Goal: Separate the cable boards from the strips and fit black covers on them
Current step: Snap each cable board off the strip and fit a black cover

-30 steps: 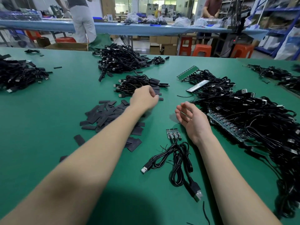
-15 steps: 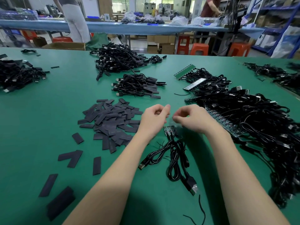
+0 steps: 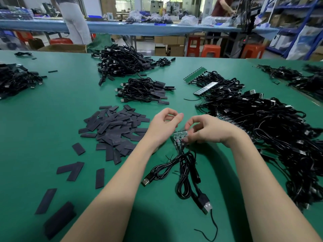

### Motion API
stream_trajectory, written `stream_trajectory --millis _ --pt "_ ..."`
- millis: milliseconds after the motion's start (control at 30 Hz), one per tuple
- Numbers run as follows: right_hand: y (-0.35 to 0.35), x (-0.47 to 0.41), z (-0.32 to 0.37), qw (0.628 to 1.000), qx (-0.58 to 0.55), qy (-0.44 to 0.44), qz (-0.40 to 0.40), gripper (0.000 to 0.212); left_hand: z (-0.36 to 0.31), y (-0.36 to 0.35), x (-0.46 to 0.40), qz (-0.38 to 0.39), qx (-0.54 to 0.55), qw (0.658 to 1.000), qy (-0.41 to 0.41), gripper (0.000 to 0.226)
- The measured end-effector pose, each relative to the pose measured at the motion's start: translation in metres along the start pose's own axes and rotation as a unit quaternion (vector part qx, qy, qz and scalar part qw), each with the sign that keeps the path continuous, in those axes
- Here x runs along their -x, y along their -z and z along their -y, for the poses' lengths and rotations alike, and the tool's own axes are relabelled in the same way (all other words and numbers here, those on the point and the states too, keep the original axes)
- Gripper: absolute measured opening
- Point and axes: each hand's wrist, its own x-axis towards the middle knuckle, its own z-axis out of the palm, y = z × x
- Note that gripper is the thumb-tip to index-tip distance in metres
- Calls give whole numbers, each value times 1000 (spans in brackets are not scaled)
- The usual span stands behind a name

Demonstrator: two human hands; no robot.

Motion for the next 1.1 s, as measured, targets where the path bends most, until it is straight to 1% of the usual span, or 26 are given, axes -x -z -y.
stream_trajectory --millis 67,133,200,267,367,433,533,633,667,833,1033,1100 --pt "-1 1 -4 993 -119 11 3 26 -3 4 2 21 5 1000 -18 20" --pt "-2 -1 -5 978 -206 17 -12 25 -5 7 5 40 28 999 -20 24" --pt "-4 -4 -6 960 -276 17 -41 24 -8 8 7 73 70 995 11 19" --pt "-7 -7 -7 943 -328 19 -57 21 -10 6 8 87 134 986 42 13" --pt "-13 -10 -9 932 -356 33 -55 20 -12 7 8 83 220 969 75 15" --pt "-15 -11 -9 924 -377 43 -49 21 -14 9 9 84 246 962 88 14" --pt "-15 -11 -10 911 -408 62 -29 26 -15 11 10 98 280 950 97 6" --pt "-16 -12 -9 904 -422 64 -31 36 -17 13 11 118 313 937 104 6" --pt "-17 -12 -9 902 -427 63 -31 36 -17 13 11 123 322 933 108 7" --pt "-16 -11 -10 883 -465 71 -10 26 -18 16 12 148 322 928 114 10" --pt "-18 -10 -10 866 -498 46 9 12 -17 16 12 168 336 920 114 19" --pt "-19 -10 -9 856 -515 35 13 12 -16 16 12 176 337 918 113 19"
